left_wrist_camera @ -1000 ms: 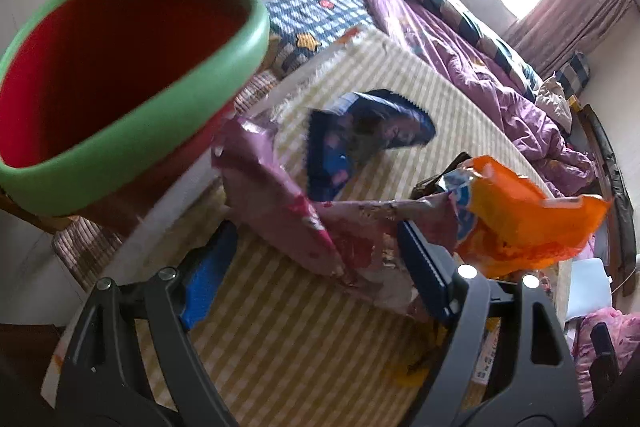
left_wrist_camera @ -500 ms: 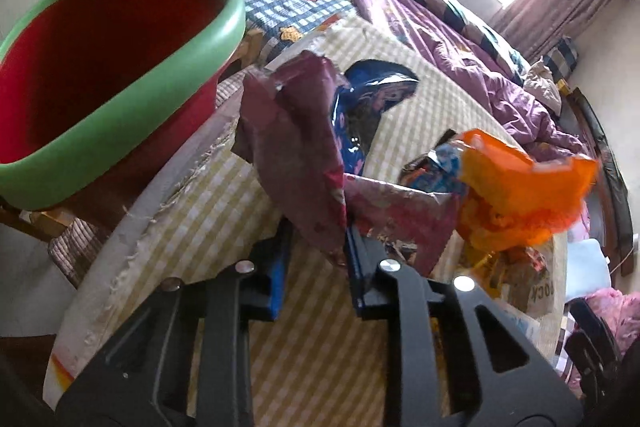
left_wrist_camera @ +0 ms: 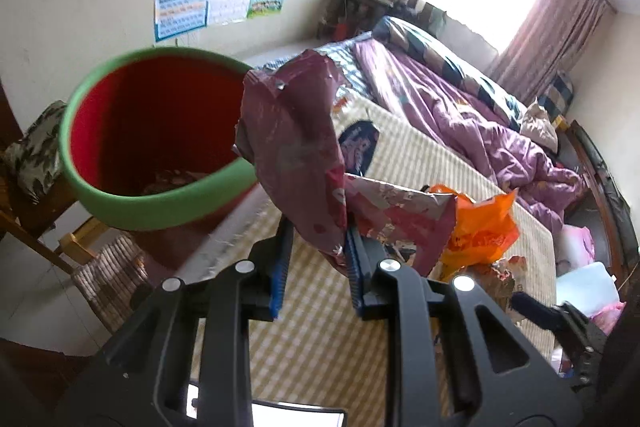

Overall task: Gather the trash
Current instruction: 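Grasp the yellow wrapper with the right gripper while the left gripper holds the pink wrapper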

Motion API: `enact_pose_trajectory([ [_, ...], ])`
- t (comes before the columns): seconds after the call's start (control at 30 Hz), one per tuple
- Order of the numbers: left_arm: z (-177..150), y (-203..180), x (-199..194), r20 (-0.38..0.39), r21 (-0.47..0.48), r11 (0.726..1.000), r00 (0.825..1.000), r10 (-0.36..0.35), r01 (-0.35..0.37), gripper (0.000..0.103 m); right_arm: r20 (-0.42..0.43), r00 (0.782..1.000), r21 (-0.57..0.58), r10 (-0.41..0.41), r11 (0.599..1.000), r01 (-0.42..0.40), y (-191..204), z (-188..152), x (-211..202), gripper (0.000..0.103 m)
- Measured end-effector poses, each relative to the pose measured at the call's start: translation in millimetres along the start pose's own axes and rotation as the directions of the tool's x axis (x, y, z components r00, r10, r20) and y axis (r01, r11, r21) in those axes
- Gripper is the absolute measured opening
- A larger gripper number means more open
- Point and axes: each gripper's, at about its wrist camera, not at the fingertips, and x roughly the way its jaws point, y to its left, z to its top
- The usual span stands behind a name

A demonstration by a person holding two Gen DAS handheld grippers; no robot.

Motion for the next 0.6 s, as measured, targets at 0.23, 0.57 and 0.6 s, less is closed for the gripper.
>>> enact_pose_trajectory([
  [0.23,-5.3,16.9,-23.7,0.047,-0.017,0.999,0.998,0.035,-0.034,0.024,-0.071,0.997,-0.087,-0.009,0.996,0.003,17.9,8.4,38.7,0.07],
  [0.57,-6.4,38.5,-36.2,0.066,-0.053,0.996,0.995,0.076,-0.073,0.024,-0.139,0.99,-0.108,-0.014,0.994,-0.001,22.3,8.1,71.0,0.058],
  [0.6,-6.8,38.9,-37.2,0.067,-0.055,0.996,0.995,0.077,-0.074,0.024,-0.149,0.989,-0.106,-0.018,0.994,0.002,24.5,8.0,72.7,0.056],
])
